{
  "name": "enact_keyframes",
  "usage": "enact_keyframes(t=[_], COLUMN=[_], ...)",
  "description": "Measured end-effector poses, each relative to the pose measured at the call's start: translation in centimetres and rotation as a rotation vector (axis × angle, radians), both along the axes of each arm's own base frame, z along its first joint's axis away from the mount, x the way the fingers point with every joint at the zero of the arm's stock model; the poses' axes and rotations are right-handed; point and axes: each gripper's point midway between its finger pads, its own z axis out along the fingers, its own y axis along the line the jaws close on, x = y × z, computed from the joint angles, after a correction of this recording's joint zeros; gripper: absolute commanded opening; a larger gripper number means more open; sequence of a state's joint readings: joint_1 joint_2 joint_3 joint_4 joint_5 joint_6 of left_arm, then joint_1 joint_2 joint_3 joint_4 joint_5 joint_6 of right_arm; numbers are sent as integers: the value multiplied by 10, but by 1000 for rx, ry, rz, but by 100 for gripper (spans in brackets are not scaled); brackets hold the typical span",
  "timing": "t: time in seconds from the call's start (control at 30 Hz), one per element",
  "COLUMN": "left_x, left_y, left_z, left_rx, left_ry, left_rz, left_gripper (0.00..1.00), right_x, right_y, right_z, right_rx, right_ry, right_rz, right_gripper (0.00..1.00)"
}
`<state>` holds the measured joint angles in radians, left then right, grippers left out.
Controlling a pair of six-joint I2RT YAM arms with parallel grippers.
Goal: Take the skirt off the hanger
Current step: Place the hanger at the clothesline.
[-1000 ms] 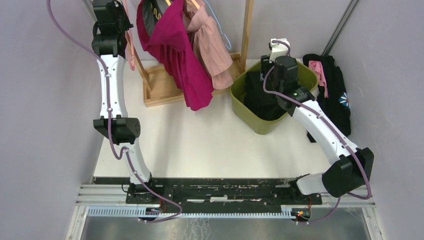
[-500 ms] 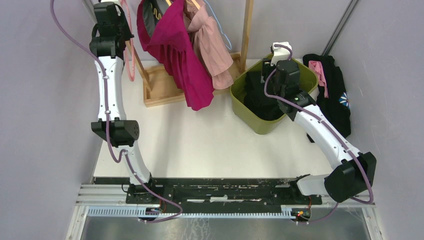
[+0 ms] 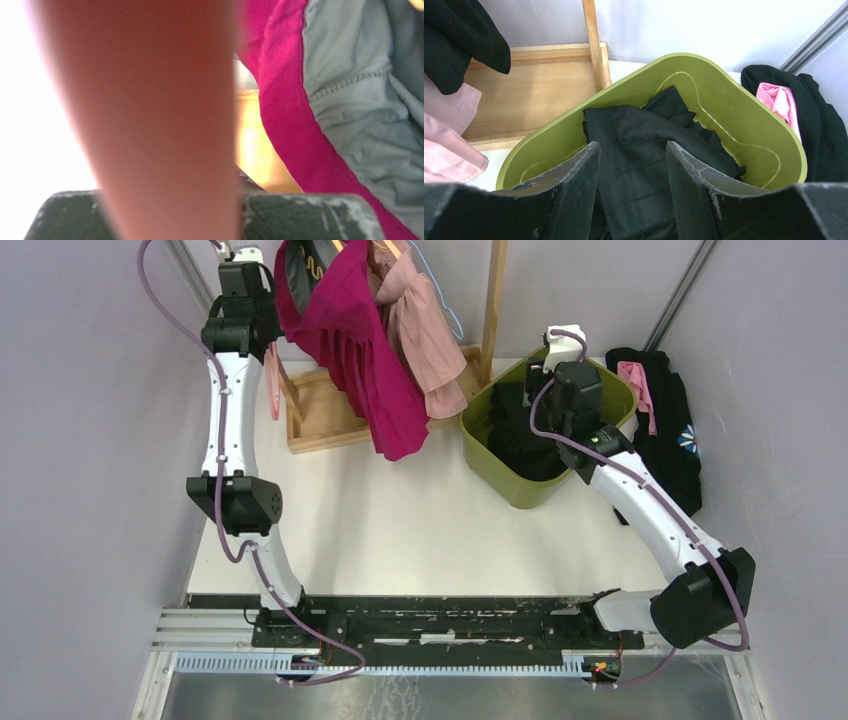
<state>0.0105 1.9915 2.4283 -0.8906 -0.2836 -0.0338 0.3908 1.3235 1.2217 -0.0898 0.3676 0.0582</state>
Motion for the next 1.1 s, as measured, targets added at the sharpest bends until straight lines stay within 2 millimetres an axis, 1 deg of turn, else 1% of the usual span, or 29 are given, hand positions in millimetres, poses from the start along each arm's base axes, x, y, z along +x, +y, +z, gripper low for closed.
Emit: enact_keyframes(t=[0.07, 0.13, 0.17, 0.23, 0.27, 0.37, 0.43, 0.5, 0.57, 0.6, 0.7, 0.73, 0.77, 0.9, 1.1], left_x=[-7, -14, -16, -18, -18, -16, -13, -7, 4, 12, 37, 45, 48, 52, 53], left_y=[-4, -11, -14, -21, -24, -33, -35, -35, -35, -35, -35, -34, -33, -33, -28], left_z=[-1, 8, 16, 42, 55, 87, 98, 102, 102, 101, 90, 88, 88, 87, 82], left_rx=[2, 2, 1, -1, -3, -9, -11, -11, -11, -10, -10, -14, -19, -29, -25], left_ry=[0, -26, -52, -134, -180, -287, -327, -348, -359, -364, -365, -378, -387, -390, -385], left_rz=[-6, -18, -25, -39, -46, -66, -71, -70, -67, -63, -58, -53, -46, -39, -26], left_gripper=[3, 3, 3, 3, 3, 3, 3, 3, 3, 3, 3, 3, 3, 3, 3], right_x=[0, 0, 0, 0, 1, 1, 2, 2, 2, 2, 3, 3, 3, 4, 9], right_y=[0, 0, 0, 0, 0, 0, -1, -3, -4, -5, -6, -7, -8, -11, -15], right_z=[0, 0, 0, 1, 1, 1, 2, 2, 2, 2, 2, 2, 2, 1, -8], right_rx=[1, 1, 2, 3, 3, 4, 5, 5, 5, 5, 4, 2, 1, -9, -14], right_ry=[0, -1, -2, -4, -5, -8, -11, -11, -11, -12, -13, -13, -14, -12, 7], right_rz=[0, 1, 1, 1, 1, -1, -4, -7, -10, -12, -15, -16, -18, -23, -32], right_gripper=[57, 57, 57, 57, 57, 57, 57, 57, 57, 57, 57, 57, 57, 57, 57])
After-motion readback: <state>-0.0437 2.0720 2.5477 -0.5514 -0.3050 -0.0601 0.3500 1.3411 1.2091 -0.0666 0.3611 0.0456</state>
